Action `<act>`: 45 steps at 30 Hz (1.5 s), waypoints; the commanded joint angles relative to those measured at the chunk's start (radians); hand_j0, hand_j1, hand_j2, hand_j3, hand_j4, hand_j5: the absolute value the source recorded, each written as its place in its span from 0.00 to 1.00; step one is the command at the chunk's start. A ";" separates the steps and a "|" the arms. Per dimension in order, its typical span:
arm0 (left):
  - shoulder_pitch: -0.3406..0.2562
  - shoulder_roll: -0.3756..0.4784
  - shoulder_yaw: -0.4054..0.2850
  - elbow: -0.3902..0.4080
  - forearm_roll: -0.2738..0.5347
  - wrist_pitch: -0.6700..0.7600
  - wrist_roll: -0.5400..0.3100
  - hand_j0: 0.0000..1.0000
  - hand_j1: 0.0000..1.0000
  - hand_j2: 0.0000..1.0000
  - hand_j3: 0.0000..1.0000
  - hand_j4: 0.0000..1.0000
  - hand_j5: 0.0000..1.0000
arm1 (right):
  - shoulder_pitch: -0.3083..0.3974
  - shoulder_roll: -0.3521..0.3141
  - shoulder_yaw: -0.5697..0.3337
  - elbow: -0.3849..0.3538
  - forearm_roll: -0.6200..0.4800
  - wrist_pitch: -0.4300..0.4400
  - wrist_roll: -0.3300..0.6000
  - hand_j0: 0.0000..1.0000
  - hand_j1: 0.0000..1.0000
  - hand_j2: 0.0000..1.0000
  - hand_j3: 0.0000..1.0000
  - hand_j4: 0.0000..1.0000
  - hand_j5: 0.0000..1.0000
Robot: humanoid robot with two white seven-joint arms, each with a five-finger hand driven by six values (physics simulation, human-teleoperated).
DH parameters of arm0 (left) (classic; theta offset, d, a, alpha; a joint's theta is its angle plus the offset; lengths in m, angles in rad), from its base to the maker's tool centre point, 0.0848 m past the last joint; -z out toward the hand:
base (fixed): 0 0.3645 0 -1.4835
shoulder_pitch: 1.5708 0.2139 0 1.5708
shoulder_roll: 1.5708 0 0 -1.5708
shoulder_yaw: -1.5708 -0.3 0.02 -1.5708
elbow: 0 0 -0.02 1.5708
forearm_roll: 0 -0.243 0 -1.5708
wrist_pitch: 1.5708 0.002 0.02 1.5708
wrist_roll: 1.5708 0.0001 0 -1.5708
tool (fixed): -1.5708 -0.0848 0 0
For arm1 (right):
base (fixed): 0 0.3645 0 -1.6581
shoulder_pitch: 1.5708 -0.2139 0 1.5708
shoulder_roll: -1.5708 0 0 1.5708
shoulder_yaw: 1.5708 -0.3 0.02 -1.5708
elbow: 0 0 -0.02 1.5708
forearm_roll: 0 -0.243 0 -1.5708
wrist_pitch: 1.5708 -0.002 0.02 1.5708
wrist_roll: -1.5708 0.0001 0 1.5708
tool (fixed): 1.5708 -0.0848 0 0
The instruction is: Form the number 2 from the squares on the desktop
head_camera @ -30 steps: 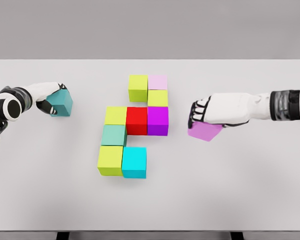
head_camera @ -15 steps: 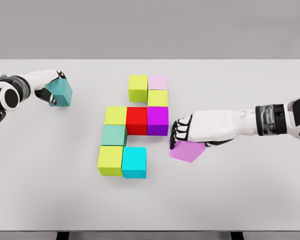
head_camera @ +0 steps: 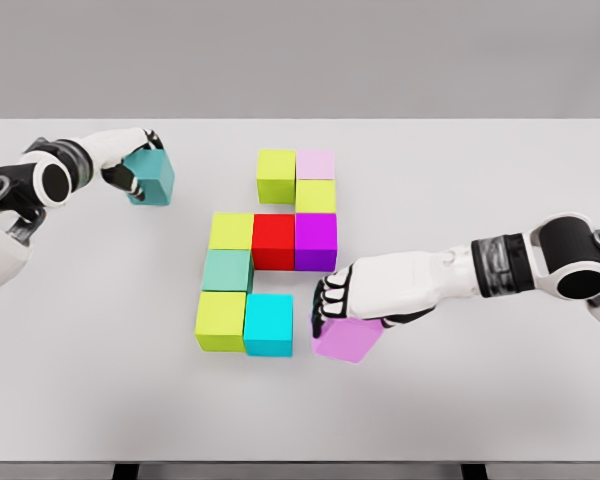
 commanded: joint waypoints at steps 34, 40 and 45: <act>-0.072 -0.213 -0.002 0.117 -0.087 -0.001 0.001 0.43 0.43 0.43 0.43 0.43 0.43 | -0.005 0.007 0.000 0.001 0.064 0.004 0.000 0.81 0.81 0.81 0.81 0.81 0.81; -0.074 -0.242 -0.003 0.138 -0.090 0.001 0.001 0.43 0.43 0.43 0.43 0.43 0.43 | -0.008 0.012 -0.011 0.001 0.072 0.004 0.000 0.97 0.97 0.97 0.97 0.97 0.97; -0.080 -0.276 -0.002 0.165 -0.125 0.001 0.001 0.43 0.43 0.43 0.43 0.43 0.43 | -0.009 0.006 -0.069 -0.001 0.069 0.004 0.000 1.00 1.00 1.00 1.00 1.00 1.00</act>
